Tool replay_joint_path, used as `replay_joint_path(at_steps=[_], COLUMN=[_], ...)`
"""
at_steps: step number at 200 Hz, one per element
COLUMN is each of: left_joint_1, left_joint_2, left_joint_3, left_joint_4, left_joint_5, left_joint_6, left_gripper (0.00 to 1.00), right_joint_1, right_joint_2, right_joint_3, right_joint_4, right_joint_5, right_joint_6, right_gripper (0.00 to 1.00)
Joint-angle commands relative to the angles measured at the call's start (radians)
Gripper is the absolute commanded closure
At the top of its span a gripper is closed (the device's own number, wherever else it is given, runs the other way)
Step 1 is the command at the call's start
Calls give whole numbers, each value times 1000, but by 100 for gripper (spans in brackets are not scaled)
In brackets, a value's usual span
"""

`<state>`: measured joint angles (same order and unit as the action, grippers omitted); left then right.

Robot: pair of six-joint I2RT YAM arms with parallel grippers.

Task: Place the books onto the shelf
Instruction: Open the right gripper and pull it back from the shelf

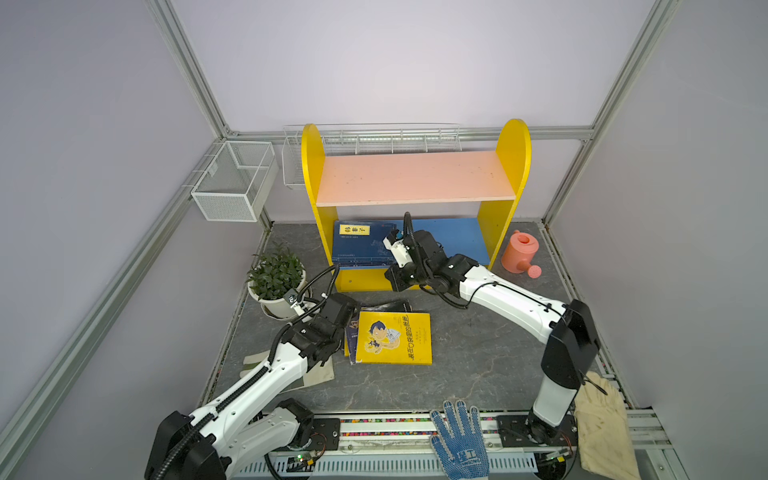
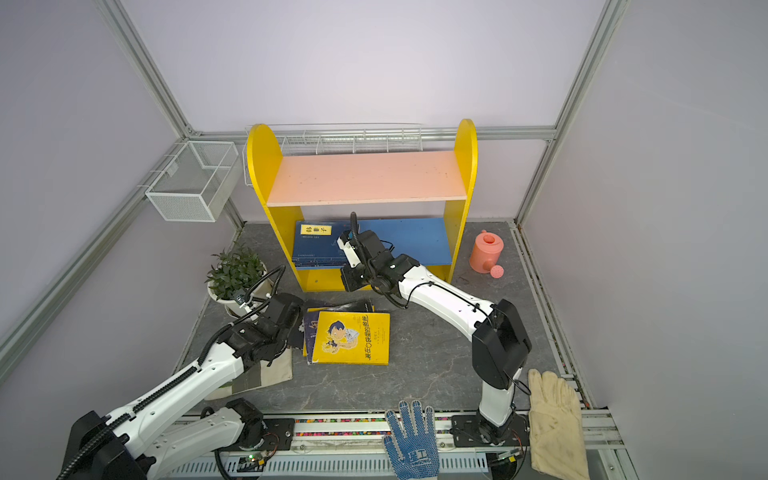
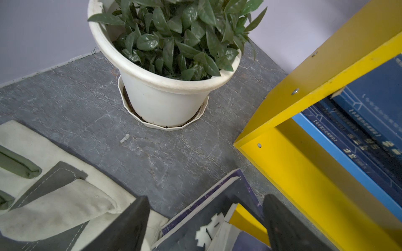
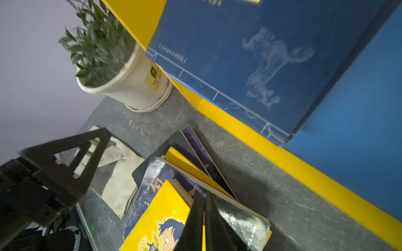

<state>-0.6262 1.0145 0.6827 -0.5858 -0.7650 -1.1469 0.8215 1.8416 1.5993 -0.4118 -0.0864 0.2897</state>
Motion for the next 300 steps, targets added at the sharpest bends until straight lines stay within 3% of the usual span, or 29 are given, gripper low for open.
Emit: replay_joint_path(at_steps=[1,96,213,261,300], left_joint_1=[6,8,8,8,8], left_joint_2=[-16,-36,-25,1,34], left_joint_3=[26,21,26,44,58], left_joint_4=[-33,-57,-32,9,75], left_joint_5=[-23,-29,5,40,120], left_joint_6=[-12,-15,27,111,246], left_gripper=[17,17,17,17,18], right_joint_1=[5,-2,-7,-8,-15], right_joint_2=[51,253,332,282,86], right_joint_3=[58,311,439,423,234], right_joint_4=[-22,-71,-76,-73,-17], right_joint_5=[-21,58,34,42,42], right_joint_6=[-26,-92,-93,-102,-120], right_gripper=[91,89,88,87,80])
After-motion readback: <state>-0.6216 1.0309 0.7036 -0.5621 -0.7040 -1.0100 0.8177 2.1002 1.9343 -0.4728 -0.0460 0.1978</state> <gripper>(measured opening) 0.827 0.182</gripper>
